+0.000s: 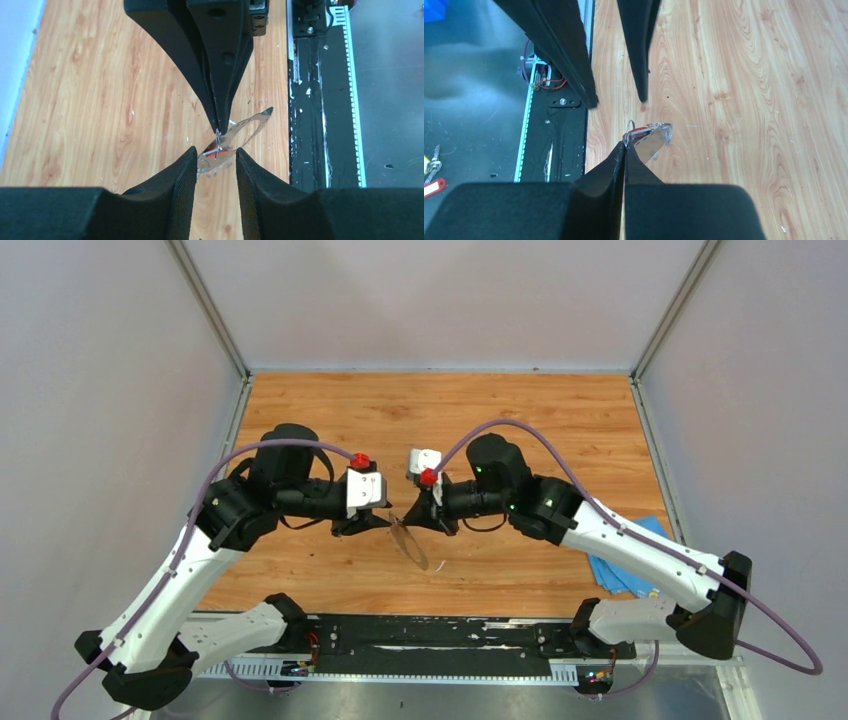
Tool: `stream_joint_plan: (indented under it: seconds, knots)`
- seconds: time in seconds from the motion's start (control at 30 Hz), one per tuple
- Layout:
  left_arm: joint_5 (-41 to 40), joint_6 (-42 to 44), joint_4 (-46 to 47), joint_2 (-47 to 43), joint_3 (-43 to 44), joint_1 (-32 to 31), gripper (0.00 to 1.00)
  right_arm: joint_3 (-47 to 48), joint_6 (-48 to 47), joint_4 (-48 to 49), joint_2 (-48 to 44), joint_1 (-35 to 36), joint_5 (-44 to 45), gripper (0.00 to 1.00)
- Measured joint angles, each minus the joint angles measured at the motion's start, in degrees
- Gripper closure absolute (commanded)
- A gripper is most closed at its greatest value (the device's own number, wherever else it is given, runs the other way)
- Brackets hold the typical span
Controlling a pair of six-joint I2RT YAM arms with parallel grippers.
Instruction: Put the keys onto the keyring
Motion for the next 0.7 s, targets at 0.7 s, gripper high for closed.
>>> stream_joint_plan:
  seconds: [0.7]
  knots:
    - [0.0, 7.6, 0.7, -5.6, -0.7, 0.0, 0.56, -30.2, 27.2, 57.5, -12.2, -0.4, 1.4, 1.00]
